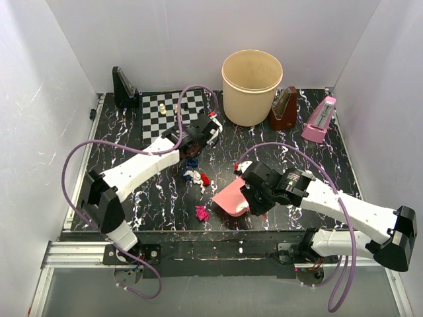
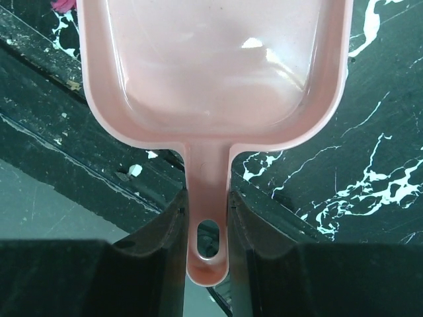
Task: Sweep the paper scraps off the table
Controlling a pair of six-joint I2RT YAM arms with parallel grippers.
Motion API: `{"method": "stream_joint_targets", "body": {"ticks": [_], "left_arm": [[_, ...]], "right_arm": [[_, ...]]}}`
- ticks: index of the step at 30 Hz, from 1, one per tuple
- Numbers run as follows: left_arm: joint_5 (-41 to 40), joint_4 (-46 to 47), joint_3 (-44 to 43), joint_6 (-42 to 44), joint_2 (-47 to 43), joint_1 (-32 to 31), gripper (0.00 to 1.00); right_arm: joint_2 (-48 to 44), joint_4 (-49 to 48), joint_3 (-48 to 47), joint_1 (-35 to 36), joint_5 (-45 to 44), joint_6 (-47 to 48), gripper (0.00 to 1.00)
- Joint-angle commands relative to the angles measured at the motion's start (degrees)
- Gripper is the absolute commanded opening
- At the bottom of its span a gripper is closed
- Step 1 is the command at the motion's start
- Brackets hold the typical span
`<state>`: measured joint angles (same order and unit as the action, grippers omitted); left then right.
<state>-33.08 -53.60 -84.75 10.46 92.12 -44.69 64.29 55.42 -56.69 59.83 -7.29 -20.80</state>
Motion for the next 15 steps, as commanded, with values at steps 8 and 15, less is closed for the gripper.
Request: {"method": "stream_joint_targets", "body": {"ticks": [8,15], "left_arm": [[4.5,-3.7,-5.5,3.9,11.4,1.2,0.00],[8.5,-7.8,-9.7,3.3,16.4,1.3,0.00]], "right_arm": [[5.3,-10.1,1.9,0.5,4.4,3.0,0.01],[11.5,-16.0,2.1,0.5,2.7,4.4,0.01]]}}
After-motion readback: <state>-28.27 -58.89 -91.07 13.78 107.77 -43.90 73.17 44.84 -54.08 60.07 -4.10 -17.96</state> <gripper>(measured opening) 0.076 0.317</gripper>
